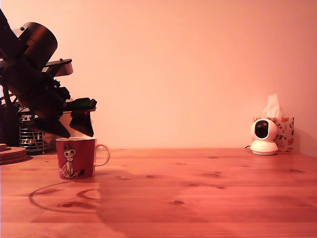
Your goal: Pick up the coffee capsules on the table and drop them inside the coffee cup
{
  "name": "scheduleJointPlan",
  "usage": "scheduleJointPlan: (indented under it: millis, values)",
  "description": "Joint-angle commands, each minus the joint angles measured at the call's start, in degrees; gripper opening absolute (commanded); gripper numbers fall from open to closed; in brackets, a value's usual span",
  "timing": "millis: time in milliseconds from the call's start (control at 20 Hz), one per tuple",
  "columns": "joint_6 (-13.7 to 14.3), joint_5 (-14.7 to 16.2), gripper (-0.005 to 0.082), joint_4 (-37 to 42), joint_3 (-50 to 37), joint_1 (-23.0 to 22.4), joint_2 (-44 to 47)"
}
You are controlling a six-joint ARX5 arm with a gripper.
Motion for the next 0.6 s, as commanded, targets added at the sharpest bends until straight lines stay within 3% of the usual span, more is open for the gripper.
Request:
scheduleJointPlan:
  millis: [0,50,150,200,550]
  values:
    - [0.28,0.04,0.0434,-0.42,-0.13,0.0,-1.64]
    - [0.28,0.04,0.0346,-0.87,-0.13,0.02,-2.45]
    - [1.01,0.07,0.0054,-2.32,-0.13,0.07,-4.22]
    - [1.84,0.07,-0.0024,-3.74,-0.13,0.04,-5.01]
    - [1.84,1.05,-0.002,-6.75,-0.42,-0.31,-6.27]
